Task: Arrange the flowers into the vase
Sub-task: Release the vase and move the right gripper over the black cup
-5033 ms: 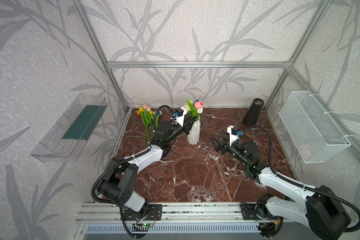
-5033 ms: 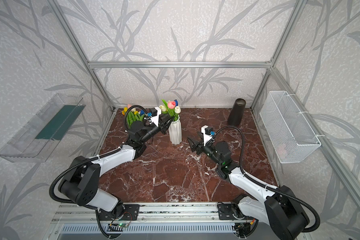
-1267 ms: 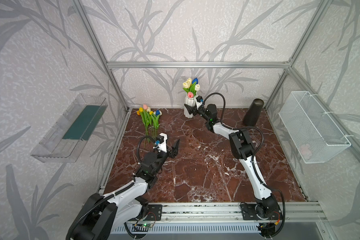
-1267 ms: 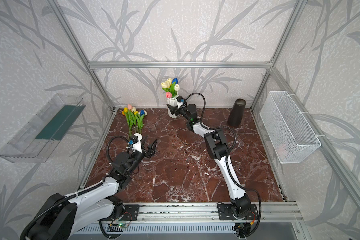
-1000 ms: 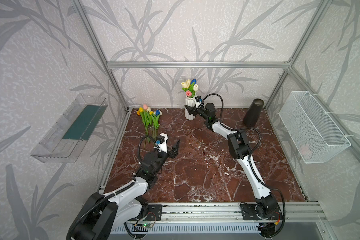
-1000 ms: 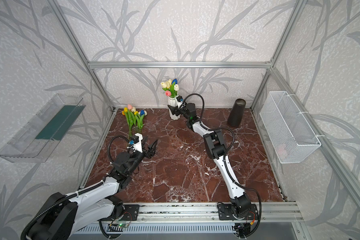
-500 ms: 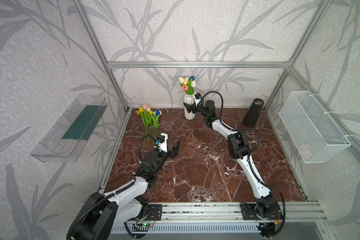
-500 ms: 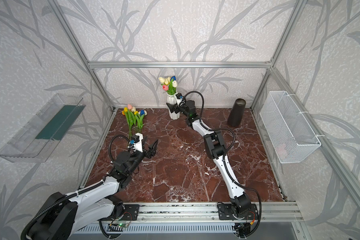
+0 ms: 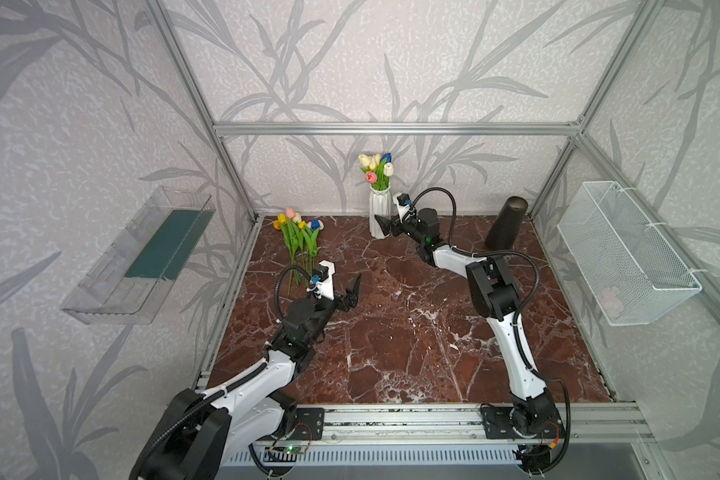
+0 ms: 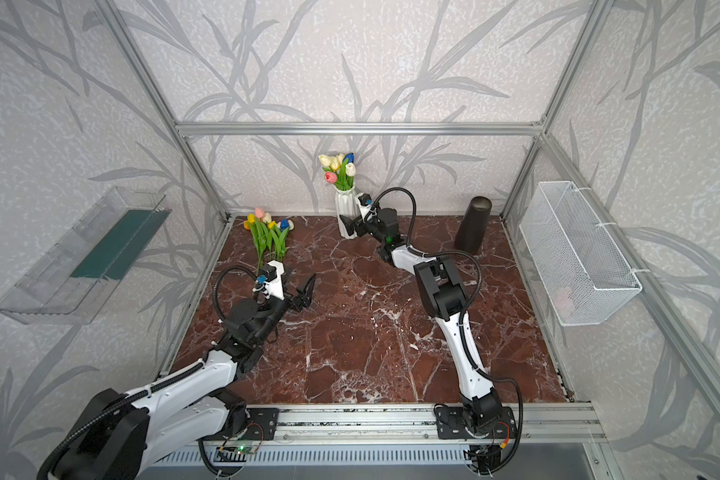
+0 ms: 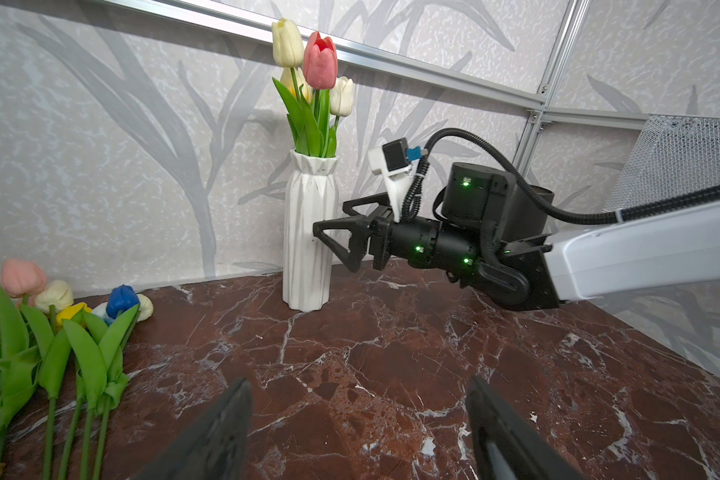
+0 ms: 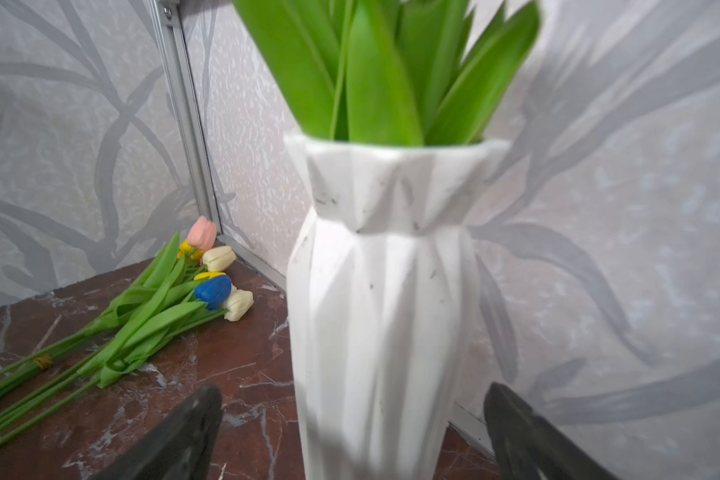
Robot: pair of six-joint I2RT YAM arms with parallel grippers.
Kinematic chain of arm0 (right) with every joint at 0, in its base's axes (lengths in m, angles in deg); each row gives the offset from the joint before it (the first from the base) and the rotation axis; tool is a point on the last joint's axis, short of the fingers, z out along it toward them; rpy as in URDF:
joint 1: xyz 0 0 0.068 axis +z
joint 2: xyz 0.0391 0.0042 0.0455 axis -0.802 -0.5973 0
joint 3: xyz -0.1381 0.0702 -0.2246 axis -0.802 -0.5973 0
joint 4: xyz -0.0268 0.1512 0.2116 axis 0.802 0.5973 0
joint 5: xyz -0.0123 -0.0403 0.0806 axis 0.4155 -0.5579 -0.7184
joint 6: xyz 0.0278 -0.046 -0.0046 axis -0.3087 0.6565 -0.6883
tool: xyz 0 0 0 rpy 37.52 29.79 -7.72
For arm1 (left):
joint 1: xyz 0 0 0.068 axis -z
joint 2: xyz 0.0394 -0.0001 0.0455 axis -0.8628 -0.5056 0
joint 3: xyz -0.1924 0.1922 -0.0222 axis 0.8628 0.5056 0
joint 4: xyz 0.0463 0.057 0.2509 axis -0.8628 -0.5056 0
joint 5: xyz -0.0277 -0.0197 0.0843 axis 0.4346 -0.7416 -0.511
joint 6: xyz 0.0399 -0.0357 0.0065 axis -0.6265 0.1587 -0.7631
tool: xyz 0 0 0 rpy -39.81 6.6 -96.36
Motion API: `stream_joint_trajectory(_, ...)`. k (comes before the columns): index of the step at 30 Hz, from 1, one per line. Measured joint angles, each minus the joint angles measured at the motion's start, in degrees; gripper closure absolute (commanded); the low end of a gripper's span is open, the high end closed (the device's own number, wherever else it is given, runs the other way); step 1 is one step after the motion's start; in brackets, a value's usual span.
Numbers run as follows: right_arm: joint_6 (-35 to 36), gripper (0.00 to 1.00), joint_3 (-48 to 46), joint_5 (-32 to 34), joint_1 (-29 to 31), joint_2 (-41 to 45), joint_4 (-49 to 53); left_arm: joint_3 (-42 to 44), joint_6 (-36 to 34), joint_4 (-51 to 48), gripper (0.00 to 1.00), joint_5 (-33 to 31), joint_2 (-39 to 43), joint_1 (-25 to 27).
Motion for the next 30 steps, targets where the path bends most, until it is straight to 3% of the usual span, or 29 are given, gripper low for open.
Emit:
stream_joint_trajectory(5, -1.66, 0.01, -18.84, 4.42, -3.06, 16.85, -2.73, -3.21, -0.24, -1.81, 0.18, 0.42, -0.28, 0.2)
stream_joint_trajectory(7, -2.82, 0.04, -25.33, 6.58, -5.88, 25.88, 1.03, -6.49, -0.37, -4.02, 0.18, 1.05, -1.33, 0.85)
stream_joint_trajectory(13, -8.81, 0.04, -29.94, 12.46, -20.2, 49.16, 22.73, -15.63, -0.39, -9.31, 0.17, 3.19, -7.13, 4.44)
stream_joint_trajectory(16, -9.55, 0.01, -29.92, 15.72, -27.08, 55.58, 30.8, -18.64, -0.24, -10.93, 0.15, 4.9, -11.98, 5.92)
stream_joint_trajectory(22, -8.55, 0.01, -29.51, 16.57, -34.67, 51.54, 39.45, -19.67, 1.09, -12.85, 0.13, 6.67, -18.88, 6.58)
stream_joint_trajectory(30, -3.45, 0.01, -27.28, 12.2, -35.28, 37.33, 42.29, -19.69, 1.14, -14.23, 0.1, 7.74, -19.41, 6.58)
